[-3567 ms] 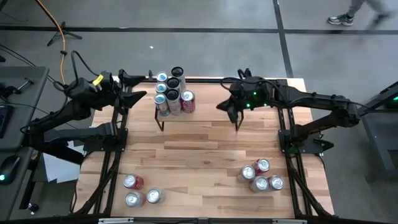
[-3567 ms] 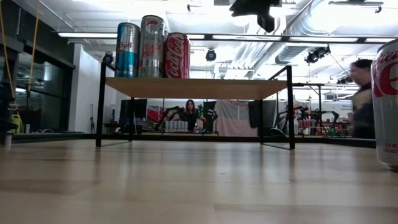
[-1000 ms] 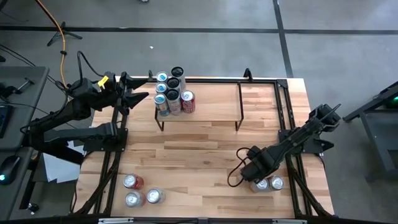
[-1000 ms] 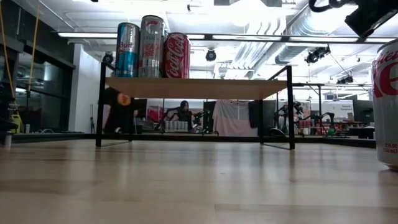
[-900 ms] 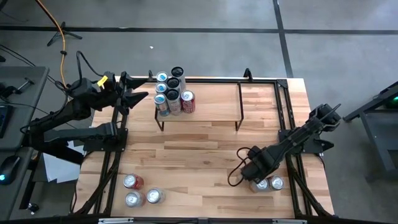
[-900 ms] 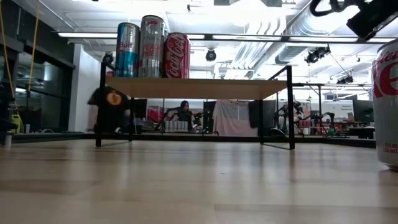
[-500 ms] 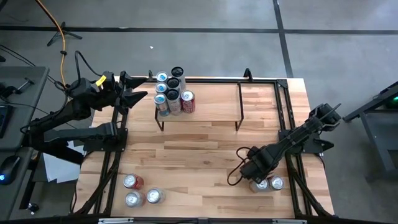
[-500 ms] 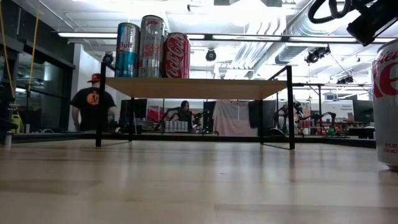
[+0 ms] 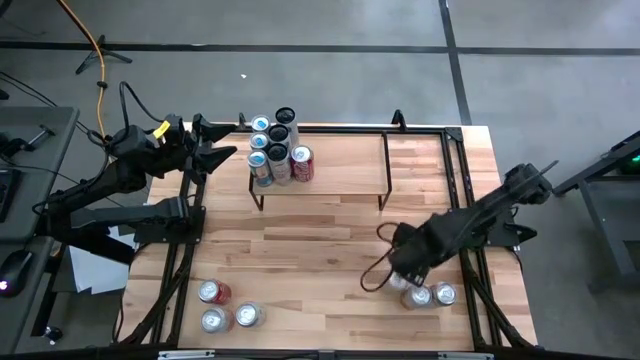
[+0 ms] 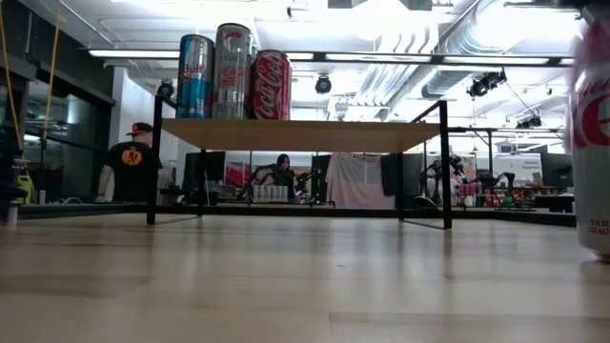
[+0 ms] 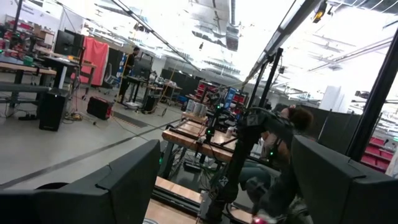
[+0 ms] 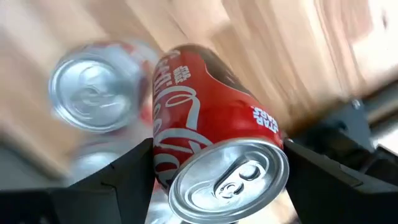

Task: Place canned beverage on shelf
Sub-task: Put the right red-white soda can aligned with the other red-white soda can on the shelf

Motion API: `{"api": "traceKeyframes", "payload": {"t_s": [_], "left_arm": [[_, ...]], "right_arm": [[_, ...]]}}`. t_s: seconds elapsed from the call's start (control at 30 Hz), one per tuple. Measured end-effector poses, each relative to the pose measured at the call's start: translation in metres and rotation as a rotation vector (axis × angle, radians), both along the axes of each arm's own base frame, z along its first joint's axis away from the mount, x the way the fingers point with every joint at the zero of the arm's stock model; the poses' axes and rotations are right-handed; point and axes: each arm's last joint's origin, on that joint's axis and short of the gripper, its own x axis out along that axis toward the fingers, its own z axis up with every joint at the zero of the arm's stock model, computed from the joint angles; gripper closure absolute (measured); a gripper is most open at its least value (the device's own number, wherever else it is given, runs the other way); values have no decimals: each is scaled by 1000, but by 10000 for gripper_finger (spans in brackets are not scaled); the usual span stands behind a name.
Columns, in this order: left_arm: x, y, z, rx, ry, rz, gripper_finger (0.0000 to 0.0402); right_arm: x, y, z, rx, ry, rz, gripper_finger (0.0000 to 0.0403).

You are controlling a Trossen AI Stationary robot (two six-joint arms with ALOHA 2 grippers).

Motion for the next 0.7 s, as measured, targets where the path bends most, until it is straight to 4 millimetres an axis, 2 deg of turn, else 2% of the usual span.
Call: {"api": "traceKeyframes", "payload": {"t_s": [0.23,0.37,0.53,0.7], "left_arm": [[0,0,0,1,0,0,96],[0,0,0,9,3,3,96],[0,0,0,16,5,5,96],[0,0,0,16,5,4,96]], "right_arm": [[22,-30,90,162,-325,20,118],[36,-54,126,132,-489,50,118],[46,-99,149,11,-598,-26,118],[61,-136,142,-12,-565,-49,118]]}}
